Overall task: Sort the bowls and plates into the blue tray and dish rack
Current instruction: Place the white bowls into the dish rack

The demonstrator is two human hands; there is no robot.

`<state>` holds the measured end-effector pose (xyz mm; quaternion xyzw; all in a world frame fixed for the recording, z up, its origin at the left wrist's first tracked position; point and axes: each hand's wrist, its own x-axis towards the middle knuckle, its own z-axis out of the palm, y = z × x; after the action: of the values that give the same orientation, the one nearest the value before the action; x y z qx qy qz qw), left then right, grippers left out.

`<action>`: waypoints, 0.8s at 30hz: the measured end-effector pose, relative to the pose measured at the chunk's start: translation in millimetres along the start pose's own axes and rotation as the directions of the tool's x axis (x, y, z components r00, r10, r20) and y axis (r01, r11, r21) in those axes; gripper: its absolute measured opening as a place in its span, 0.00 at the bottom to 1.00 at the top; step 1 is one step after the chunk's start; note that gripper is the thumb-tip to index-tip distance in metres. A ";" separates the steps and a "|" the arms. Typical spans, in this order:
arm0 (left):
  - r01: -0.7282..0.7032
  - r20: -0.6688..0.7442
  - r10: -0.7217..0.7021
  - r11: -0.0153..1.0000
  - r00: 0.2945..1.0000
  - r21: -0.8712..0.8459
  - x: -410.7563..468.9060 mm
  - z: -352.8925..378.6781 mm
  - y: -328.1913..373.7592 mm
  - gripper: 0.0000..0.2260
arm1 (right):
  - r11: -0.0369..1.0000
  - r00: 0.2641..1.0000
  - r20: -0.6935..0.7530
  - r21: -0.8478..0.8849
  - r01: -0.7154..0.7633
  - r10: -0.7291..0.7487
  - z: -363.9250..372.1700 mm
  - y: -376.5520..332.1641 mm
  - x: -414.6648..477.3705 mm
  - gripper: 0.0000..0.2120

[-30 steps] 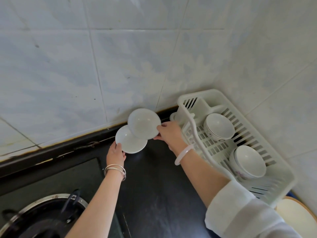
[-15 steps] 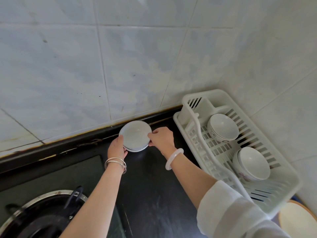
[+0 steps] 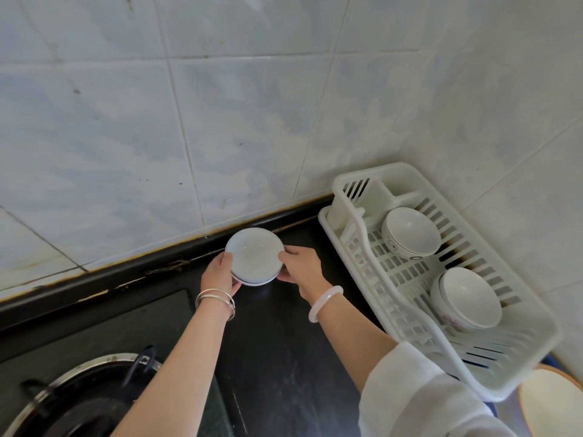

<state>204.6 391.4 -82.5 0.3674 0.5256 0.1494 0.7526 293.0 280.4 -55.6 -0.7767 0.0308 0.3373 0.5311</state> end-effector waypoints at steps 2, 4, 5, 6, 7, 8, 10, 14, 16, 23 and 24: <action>-0.018 0.026 0.017 1.000 1.000 0.016 -9.9 6.1 0.3 0.07 | 0.999 0.999 -0.039 0.023 0.028 -0.027 -10.3 1.0 -7.7 0.15; -0.050 0.066 0.048 0.998 0.997 0.032 -21.9 16.8 2.6 0.05 | 0.995 0.992 -0.096 0.048 0.083 -0.078 -25.2 -3.8 -18.6 0.15; -0.076 0.097 0.072 0.996 0.993 0.045 -28.8 23.9 4.6 0.06 | 0.992 0.987 -0.125 0.065 0.108 -0.099 -34.3 -7.9 -25.0 0.15; -0.106 0.136 0.097 0.993 0.986 0.060 -37.4 32.3 7.5 0.06 | 0.989 0.981 -0.155 0.081 0.127 -0.113 -44.4 -12.9 -32.0 0.15; -0.138 0.178 0.124 0.988 0.976 0.069 -46.1 41.9 10.5 0.06 | 0.986 0.975 -0.187 0.090 0.140 -0.121 -55.9 -18.4 -38.8 0.16; -0.162 0.216 0.142 0.984 0.966 0.078 -55.4 52.0 13.5 0.05 | 0.985 0.968 -0.220 0.094 0.147 -0.124 -68.7 -23.7 -45.7 0.16; -0.202 0.291 0.164 0.974 0.943 0.103 -73.9 73.1 17.3 0.03 | 0.981 0.952 -0.273 0.095 0.169 -0.137 -97.0 -32.8 -58.2 0.16; -0.314 0.420 0.198 0.922 0.885 0.226 -103.7 120.3 11.7 0.06 | 0.971 0.912 -0.370 0.085 0.222 -0.176 -156.6 -37.0 -78.0 0.13; -0.371 0.483 0.182 0.867 0.857 0.333 -113.7 144.6 1.6 0.12 | 0.969 0.886 -0.433 0.090 0.228 -0.168 -183.6 -29.3 -84.2 0.10; -0.320 0.560 -0.017 0.806 0.828 0.498 -122.0 211.7 -41.4 0.11 | 0.967 0.839 -0.544 0.211 0.145 -0.007 -244.6 11.1 -85.3 0.14; -0.311 0.553 -0.049 0.784 0.832 0.537 -120.5 218.0 -46.2 0.12 | 0.965 0.840 -0.542 0.226 0.134 0.010 -246.8 16.5 -83.8 0.15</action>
<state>345.0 199.8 5.5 0.6525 0.2837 -0.0823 0.6979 343.0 38.5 29.2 -0.7658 0.1962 0.0813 0.6070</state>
